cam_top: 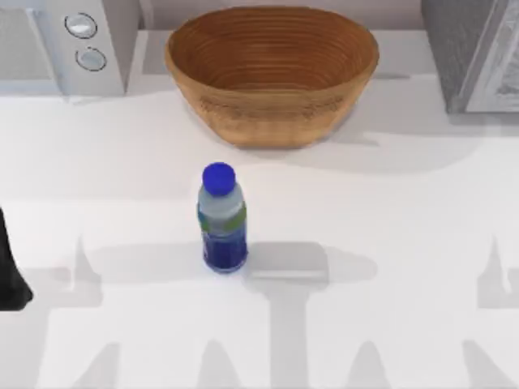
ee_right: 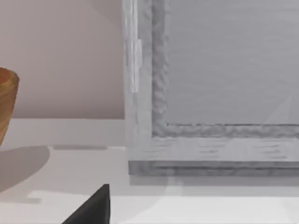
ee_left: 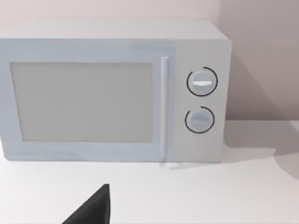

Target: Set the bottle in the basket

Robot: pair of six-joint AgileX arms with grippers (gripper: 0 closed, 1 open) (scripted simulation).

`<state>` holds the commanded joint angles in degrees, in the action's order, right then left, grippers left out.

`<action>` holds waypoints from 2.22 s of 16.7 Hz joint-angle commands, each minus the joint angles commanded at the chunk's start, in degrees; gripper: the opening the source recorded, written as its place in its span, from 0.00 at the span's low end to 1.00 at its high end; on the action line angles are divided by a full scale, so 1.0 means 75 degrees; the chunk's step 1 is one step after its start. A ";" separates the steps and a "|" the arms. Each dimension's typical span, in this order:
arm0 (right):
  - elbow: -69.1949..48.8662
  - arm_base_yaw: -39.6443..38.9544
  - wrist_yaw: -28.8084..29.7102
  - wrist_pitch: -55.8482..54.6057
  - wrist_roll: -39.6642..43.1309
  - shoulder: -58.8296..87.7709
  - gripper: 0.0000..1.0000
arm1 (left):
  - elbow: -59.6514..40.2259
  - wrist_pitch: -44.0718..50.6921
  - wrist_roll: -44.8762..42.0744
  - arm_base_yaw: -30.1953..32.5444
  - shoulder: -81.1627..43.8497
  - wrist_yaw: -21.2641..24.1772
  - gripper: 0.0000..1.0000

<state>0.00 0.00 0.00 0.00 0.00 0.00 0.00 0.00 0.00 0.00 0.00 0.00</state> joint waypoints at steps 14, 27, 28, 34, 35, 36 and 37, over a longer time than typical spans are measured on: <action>0.0000 0.0000 0.0000 0.0000 0.0000 0.0000 1.00 | -0.0470 -0.4569 -0.0254 0.1263 -0.5646 0.1320 1.00; 0.0000 0.0000 0.0000 0.0000 0.0000 0.0000 1.00 | -0.1081 -1.0987 -0.0713 0.2909 -1.3887 0.3052 1.00; 0.0000 0.0000 0.0000 0.0000 0.0000 0.0000 1.00 | -0.1129 -1.1211 -0.0728 0.2970 -1.4141 0.3118 1.00; 0.0000 0.0000 0.0000 0.0000 0.0000 0.0000 1.00 | -0.1191 -1.1465 -0.0745 0.3043 -1.4420 0.3195 1.00; 0.0000 0.0000 0.0000 0.0000 0.0000 0.0000 1.00 | -0.1160 -1.1445 -0.0740 0.3007 -1.4401 0.3183 1.00; 0.0000 0.0000 0.0000 0.0000 0.0000 0.0000 1.00 | -0.1185 -1.1439 -0.0739 0.3021 -1.4415 0.3177 1.00; 0.0000 0.0000 0.0000 0.0000 0.0000 0.0000 1.00 | -0.1282 -1.1415 -0.0731 0.3071 -1.4476 0.3146 1.00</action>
<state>0.00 0.00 0.00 0.00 0.00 0.00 -9.62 -85.61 -5.49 23.04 -108.57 23.59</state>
